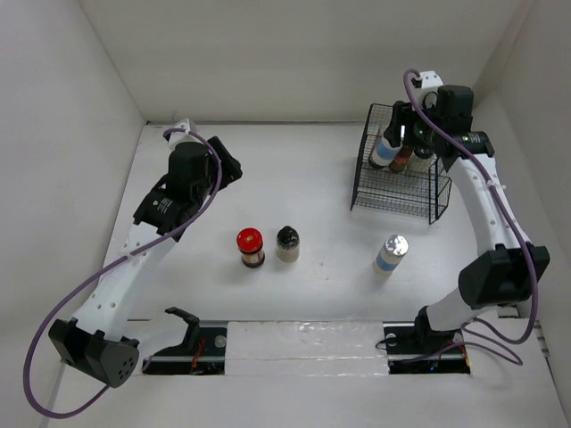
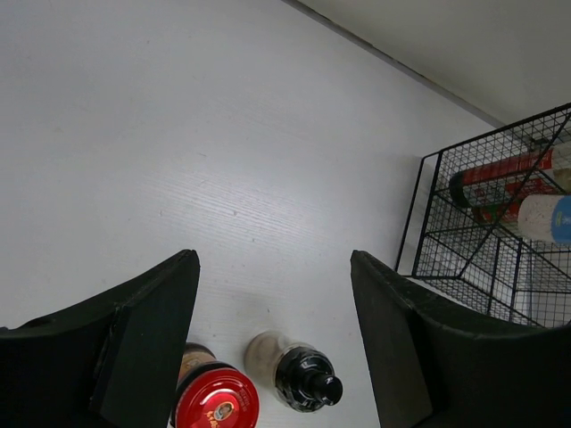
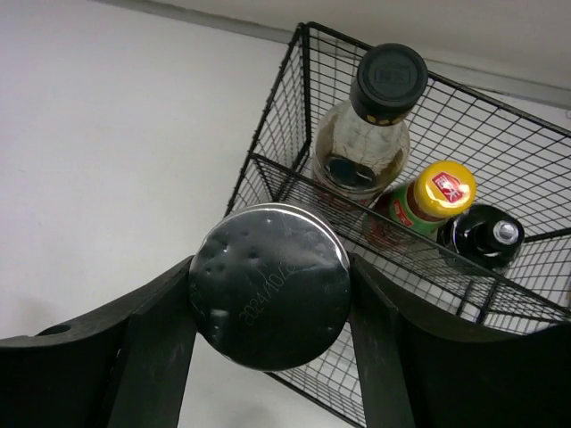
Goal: Organize the condiment bottles
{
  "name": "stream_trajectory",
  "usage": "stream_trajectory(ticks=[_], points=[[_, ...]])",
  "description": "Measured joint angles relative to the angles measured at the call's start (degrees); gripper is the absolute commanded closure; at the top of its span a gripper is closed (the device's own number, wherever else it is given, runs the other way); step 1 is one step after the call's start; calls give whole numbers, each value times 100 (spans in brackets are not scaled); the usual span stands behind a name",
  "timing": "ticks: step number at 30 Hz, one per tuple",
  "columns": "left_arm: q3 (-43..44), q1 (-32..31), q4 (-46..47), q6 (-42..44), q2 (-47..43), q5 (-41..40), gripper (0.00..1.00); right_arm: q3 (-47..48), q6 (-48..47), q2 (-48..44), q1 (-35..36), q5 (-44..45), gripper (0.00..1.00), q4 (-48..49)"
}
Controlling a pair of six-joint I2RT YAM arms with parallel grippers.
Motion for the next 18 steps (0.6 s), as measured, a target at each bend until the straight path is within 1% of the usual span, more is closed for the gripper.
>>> stream_trajectory(ticks=[1, 4, 13, 18], points=[[0, 0, 0, 0, 15, -2, 35, 46, -9, 107, -33, -57, 85, 168], [0, 0, 7, 2, 61, -9, 35, 129, -9, 240, -66, -66, 85, 232], [0, 0, 48, 9, 195, -11, 35, 120, -13, 299, -31, 81, 86, 341], [0, 0, 114, 17, 278, -11, 35, -208, -13, 400, 13, 192, 82, 575]])
